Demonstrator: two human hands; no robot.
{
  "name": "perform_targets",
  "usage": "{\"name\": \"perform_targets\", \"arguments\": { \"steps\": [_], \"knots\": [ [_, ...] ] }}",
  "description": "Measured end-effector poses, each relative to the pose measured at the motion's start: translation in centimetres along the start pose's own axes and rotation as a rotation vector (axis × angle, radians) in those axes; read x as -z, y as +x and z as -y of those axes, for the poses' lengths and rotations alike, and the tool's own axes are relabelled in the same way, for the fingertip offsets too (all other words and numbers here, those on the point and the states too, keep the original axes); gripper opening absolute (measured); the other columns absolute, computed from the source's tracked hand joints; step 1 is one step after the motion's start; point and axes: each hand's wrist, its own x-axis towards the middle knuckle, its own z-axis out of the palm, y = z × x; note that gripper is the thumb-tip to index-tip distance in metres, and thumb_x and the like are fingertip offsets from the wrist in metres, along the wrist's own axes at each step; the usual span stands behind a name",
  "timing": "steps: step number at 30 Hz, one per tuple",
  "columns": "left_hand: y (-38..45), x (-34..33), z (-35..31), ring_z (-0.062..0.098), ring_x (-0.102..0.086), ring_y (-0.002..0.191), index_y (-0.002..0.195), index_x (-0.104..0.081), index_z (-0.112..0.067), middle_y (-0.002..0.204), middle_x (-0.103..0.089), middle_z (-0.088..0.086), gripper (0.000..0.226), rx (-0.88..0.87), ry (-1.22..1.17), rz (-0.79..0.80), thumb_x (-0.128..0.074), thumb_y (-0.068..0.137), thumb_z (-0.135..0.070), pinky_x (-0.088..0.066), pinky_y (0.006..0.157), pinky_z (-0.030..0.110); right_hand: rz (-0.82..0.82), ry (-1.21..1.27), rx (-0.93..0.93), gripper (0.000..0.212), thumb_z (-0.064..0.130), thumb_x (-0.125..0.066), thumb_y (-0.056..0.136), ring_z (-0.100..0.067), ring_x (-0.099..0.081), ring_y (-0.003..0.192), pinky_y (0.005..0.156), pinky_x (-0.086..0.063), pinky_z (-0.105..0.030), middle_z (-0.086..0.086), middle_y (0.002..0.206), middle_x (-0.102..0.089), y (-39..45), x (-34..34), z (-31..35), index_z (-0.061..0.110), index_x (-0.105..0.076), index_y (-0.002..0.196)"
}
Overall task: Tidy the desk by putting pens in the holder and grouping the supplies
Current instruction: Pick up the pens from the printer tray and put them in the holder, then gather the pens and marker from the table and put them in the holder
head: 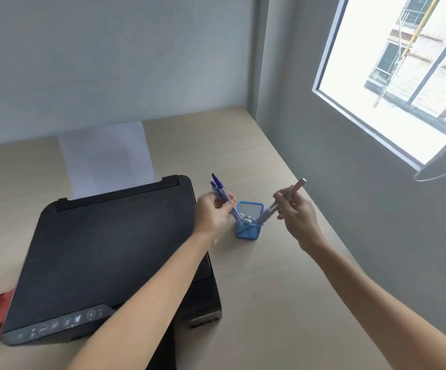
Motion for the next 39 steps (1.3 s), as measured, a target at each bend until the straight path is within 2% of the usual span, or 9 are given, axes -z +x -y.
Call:
{"name": "perform_targets", "arguments": {
  "steps": [4,7,11,15,21,30,33,36,39],
  "knots": [
    [5.6,-3.3,2.4,0.024,-0.068,0.083,0.079,-0.065,-0.017,0.090,-0.072,0.013,0.013,0.023,0.163,-0.127,-0.067,0.083,-0.005,-0.058,0.084,0.038,-0.014,-0.119,0.012,0.015,0.017,-0.055,0.088,-0.025,-0.062,0.067,0.071,-0.047,-0.033,0.005,0.061,-0.063,4.6,-2.6,-1.7,0.012,-0.066,0.080],
    [7.5,-5.0,3.9,0.025,-0.069,0.088,0.084,-0.068,-0.013,0.097,-0.074,0.014,0.013,0.092,0.257,-0.148,-0.065,0.082,-0.001,-0.055,0.084,0.031,0.043,-0.252,-0.004,0.018,0.013,-0.055,0.088,-0.025,-0.060,0.068,0.062,-0.037,-0.024,-0.006,0.067,-0.064,6.3,-4.7,-3.6,0.002,-0.067,0.080],
    [8.8,-5.6,4.9,0.018,-0.062,0.080,0.088,-0.068,-0.011,0.085,-0.067,0.005,0.016,0.131,0.351,-0.123,-0.066,0.080,0.003,-0.050,0.076,0.024,0.085,-0.326,-0.034,0.016,0.015,-0.057,0.087,-0.028,-0.060,0.075,0.064,-0.037,-0.024,-0.015,0.078,-0.067,7.9,-5.7,-6.0,0.002,-0.067,0.084],
    [8.6,-5.2,5.1,0.021,-0.064,0.089,0.103,-0.066,-0.005,0.094,-0.064,0.003,0.025,0.131,0.380,-0.046,-0.072,0.079,-0.004,-0.054,0.092,0.035,0.114,-0.377,-0.027,0.021,0.026,-0.057,0.088,-0.023,-0.058,0.081,0.072,-0.039,-0.025,-0.015,0.095,-0.067,8.2,-5.2,-5.7,0.009,-0.066,0.097],
    [6.4,-2.1,3.1,0.023,-0.065,0.097,0.112,-0.062,-0.003,0.107,-0.066,0.013,0.031,0.054,0.305,-0.051,-0.069,0.083,-0.006,-0.052,0.097,0.036,0.058,-0.389,0.078,0.020,0.023,-0.053,0.091,-0.018,-0.054,0.078,0.073,-0.034,-0.023,-0.015,0.100,-0.068,6.5,-4.5,-1.9,0.010,-0.066,0.097],
    [-4.7,11.6,-2.3,0.012,-0.063,0.090,0.108,-0.066,-0.010,0.100,-0.068,0.005,0.021,-0.064,0.077,-0.122,-0.065,0.088,-0.015,-0.049,0.071,0.019,0.239,-0.305,0.293,0.014,0.021,-0.054,0.088,-0.026,-0.066,0.071,0.068,-0.046,-0.031,-0.002,0.080,-0.067,-2.0,-10.6,8.7,0.016,-0.066,0.085],
    [-10.2,18.1,-1.5,0.015,-0.069,0.096,0.103,-0.067,-0.016,0.102,-0.073,0.007,0.015,-0.037,0.056,-0.153,-0.064,0.089,-0.018,-0.050,0.077,0.024,0.323,-0.285,0.391,0.011,0.019,-0.057,0.087,-0.011,-0.061,0.057,0.060,-0.043,-0.025,0.008,0.066,-0.063,-6.3,-14.2,11.4,0.024,-0.066,0.082],
    [-15.6,25.6,1.7,0.012,-0.070,0.086,0.097,-0.066,-0.018,0.092,-0.072,-0.001,0.010,0.037,0.072,-0.247,-0.059,0.091,-0.013,-0.049,0.071,0.020,0.470,-0.318,0.480,0.011,0.021,-0.058,0.088,0.006,-0.059,0.054,0.049,-0.040,-0.008,0.013,0.062,-0.064,-11.8,-18.6,13.6,0.028,-0.065,0.084],
    [-20.3,33.0,6.5,0.011,-0.065,0.074,0.090,-0.063,-0.018,0.084,-0.070,-0.001,0.013,0.149,0.123,-0.417,-0.054,0.091,-0.008,-0.045,0.061,0.018,0.677,-0.338,0.524,0.009,0.021,-0.057,0.090,0.010,-0.058,0.051,0.045,-0.039,-0.002,0.012,0.067,-0.065,-17.6,-23.3,15.1,0.024,-0.065,0.091]
  ]
}}
